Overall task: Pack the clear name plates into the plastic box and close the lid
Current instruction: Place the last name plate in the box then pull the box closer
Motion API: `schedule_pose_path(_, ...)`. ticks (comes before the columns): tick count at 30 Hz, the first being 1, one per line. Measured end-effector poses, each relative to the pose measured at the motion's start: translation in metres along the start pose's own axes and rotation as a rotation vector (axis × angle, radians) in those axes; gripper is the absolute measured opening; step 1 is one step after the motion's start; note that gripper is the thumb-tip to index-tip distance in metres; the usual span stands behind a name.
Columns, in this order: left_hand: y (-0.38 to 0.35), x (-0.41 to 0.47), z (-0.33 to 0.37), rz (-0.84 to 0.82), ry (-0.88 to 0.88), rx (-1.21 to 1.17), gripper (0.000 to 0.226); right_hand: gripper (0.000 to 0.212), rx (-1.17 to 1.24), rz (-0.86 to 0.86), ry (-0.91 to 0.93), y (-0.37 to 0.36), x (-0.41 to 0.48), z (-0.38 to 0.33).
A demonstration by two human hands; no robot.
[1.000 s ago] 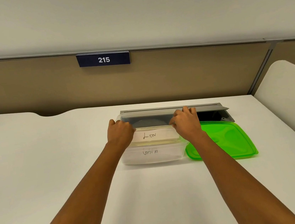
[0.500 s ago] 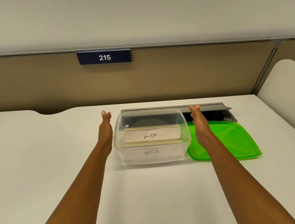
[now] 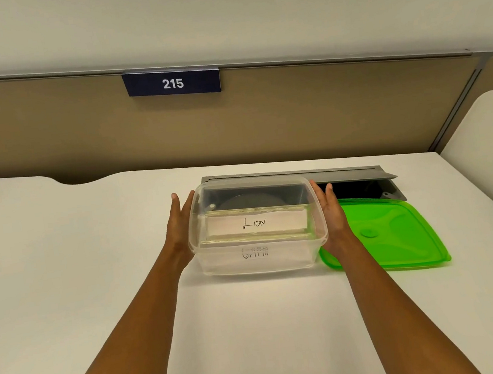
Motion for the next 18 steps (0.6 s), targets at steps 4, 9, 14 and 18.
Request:
schedule_pose_path(4,0.006,-0.001,-0.003,0.064,-0.021,0.003,0.045,0.046,0.055,0.017,-0.031,0.004,0.002,0.008)
schedule_pose_path(9,0.013,-0.007,0.008,0.176,-0.118,0.228,0.029,0.031,0.028,0.078,-0.049,0.008,0.0,0.009)
schedule_pose_path(14,0.015,-0.016,0.009,0.146,-0.103,0.136,0.027,0.033,0.05,0.008,-0.024,-0.007,-0.01,0.004)
schedule_pose_path(18,0.011,-0.03,0.014,0.077,-0.111,0.022,0.026,0.03,0.031,-0.014,-0.025,-0.02,-0.027,-0.002)
Point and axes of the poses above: each hand's wrist, its own x-axis towards the middle knuckle, its own y-axis out of the back of the hand, z = x × y, the point moved 10 cm from there along x, towards the middle knuckle, and after that the axes turned 11 degrees about -z, right-handed, at the moved point
